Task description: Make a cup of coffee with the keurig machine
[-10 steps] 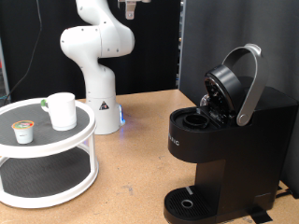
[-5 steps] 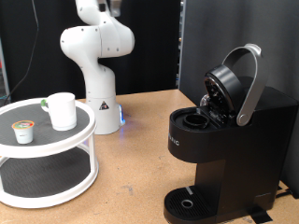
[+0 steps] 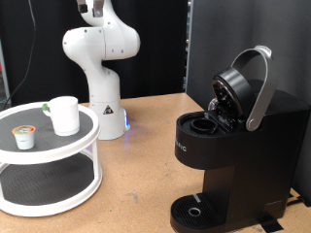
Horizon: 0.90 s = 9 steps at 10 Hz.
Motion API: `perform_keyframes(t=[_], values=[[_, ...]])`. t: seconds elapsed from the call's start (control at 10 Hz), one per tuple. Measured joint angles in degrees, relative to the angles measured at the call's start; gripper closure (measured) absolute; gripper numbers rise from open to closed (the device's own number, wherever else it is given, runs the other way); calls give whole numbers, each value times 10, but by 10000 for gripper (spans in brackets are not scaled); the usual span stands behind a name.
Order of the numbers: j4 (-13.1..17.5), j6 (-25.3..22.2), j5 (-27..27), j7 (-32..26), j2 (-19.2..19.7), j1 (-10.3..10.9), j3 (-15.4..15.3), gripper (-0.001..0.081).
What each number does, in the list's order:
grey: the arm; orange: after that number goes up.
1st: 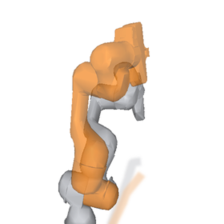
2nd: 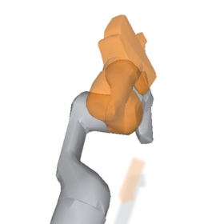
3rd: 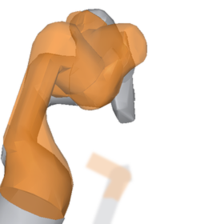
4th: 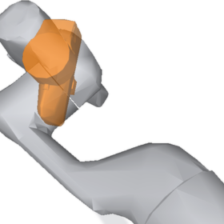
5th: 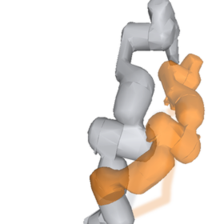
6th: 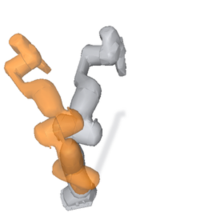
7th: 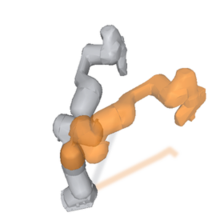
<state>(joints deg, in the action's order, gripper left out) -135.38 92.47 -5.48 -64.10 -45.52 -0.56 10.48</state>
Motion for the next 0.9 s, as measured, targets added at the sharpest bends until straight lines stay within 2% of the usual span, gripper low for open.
perform_keyframes(t=[0.2,0.6,0.8,0.9], values=[[-7,11,-7,-15,0,-3,20,1],[-35,38,-75,-59,2,-29,74,1],[-39,45,-79,-66,3,-30,82,1],[-39,45,-79,-88,2,-29,85,1]])
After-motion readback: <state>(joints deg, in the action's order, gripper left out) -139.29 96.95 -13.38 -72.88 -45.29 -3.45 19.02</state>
